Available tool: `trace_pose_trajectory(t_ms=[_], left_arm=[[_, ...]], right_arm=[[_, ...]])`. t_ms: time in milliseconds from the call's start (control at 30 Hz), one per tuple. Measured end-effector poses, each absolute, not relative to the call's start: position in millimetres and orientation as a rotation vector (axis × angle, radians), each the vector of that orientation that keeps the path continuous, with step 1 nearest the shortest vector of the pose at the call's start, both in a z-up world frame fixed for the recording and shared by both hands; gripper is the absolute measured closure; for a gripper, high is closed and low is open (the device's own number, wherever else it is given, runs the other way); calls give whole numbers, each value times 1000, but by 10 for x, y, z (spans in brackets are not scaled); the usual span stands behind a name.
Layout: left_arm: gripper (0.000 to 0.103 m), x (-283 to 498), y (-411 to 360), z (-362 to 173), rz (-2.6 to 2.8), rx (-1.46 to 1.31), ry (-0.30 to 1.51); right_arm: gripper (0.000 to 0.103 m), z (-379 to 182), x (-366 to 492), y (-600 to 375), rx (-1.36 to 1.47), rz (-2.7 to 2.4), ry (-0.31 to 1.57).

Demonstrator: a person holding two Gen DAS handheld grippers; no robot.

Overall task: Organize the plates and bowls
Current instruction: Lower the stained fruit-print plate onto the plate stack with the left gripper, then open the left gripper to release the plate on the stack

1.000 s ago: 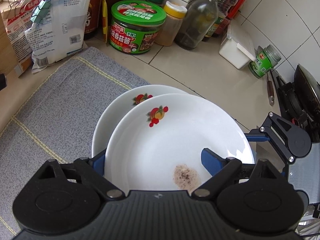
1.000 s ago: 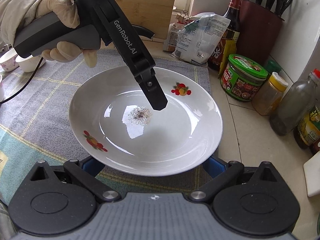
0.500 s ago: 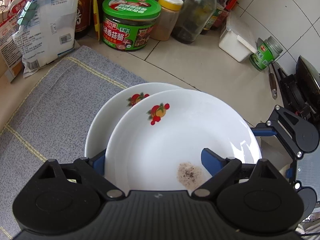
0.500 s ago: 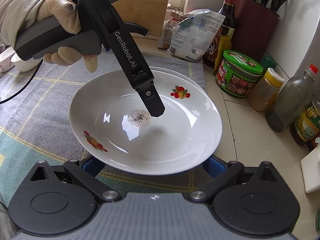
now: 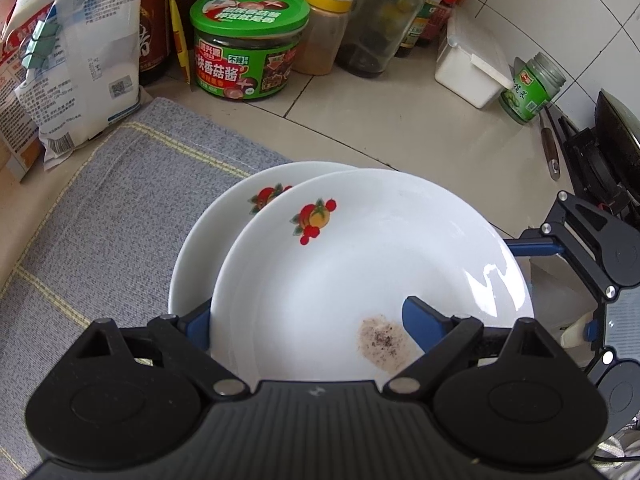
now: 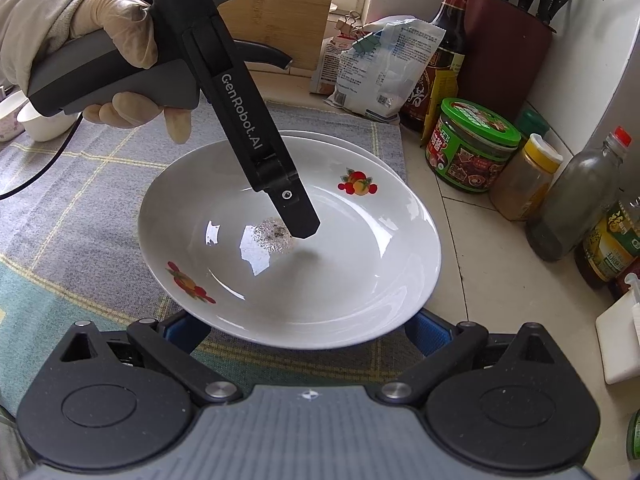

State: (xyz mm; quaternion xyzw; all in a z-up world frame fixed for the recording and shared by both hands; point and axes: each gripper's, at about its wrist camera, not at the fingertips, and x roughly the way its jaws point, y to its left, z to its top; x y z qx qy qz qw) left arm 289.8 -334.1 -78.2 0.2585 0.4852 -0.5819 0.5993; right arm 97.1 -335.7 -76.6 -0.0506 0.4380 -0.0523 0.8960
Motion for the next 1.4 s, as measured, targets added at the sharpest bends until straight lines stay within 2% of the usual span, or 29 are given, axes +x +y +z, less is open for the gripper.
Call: trace_pose_trajectory(t_ms=[1400], left_arm=[[9, 2858, -3223, -577, -1320, 679, 1011]], right_arm=[[0, -726, 944, -3290, -129, -111, 890]])
